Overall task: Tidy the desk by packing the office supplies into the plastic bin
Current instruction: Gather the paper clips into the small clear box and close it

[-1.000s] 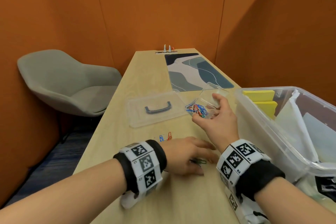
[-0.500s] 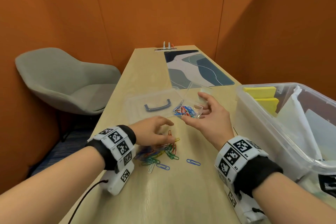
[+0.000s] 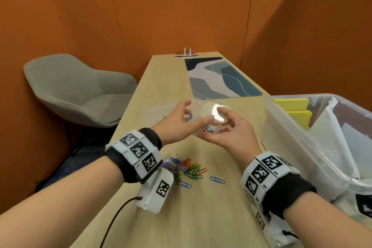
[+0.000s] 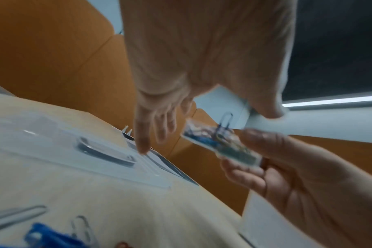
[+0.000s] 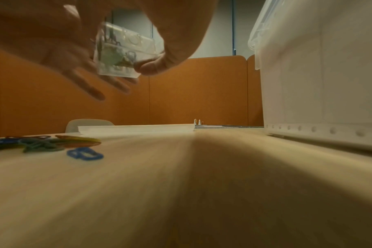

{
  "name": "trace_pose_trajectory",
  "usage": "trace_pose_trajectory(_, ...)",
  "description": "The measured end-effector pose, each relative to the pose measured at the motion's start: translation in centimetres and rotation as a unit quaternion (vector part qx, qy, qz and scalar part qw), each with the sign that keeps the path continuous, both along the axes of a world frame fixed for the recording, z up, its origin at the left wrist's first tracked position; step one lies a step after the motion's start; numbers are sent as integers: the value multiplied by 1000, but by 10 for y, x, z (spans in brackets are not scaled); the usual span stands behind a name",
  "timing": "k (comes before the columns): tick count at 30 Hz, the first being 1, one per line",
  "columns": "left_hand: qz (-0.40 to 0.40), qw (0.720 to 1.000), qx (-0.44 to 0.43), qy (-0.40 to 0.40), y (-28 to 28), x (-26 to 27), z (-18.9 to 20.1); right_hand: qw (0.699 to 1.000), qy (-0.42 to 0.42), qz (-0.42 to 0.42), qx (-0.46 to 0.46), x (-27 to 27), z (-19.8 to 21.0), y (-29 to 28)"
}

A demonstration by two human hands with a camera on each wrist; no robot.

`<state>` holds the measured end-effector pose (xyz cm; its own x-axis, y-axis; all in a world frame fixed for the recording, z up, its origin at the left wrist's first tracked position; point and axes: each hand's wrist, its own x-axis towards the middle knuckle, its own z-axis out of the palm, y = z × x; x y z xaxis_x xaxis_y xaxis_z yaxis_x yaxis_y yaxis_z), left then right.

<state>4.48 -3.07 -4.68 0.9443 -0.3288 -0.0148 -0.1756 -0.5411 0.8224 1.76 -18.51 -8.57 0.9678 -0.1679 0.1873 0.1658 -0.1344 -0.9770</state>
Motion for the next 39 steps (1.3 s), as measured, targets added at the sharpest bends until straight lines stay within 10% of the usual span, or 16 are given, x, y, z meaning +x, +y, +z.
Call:
trace_pose_trajectory(11, -31, 984, 173, 16, -22, 5, 4, 996, 35, 76, -35, -8, 0, 2)
trace_pose_trajectory(18, 79, 988, 133, 20, 16, 9, 1, 997, 10, -2, -74, -5, 1, -3)
trace_pose_trajectory(24, -59, 907, 403, 109, 65, -10, -26, 995, 22, -19, -96, -5, 4, -5)
trace_pose_trajectory(39, -142, 952, 273, -9, 38, -5, -50, 987, 107, 46, -115, 2, -9, -5)
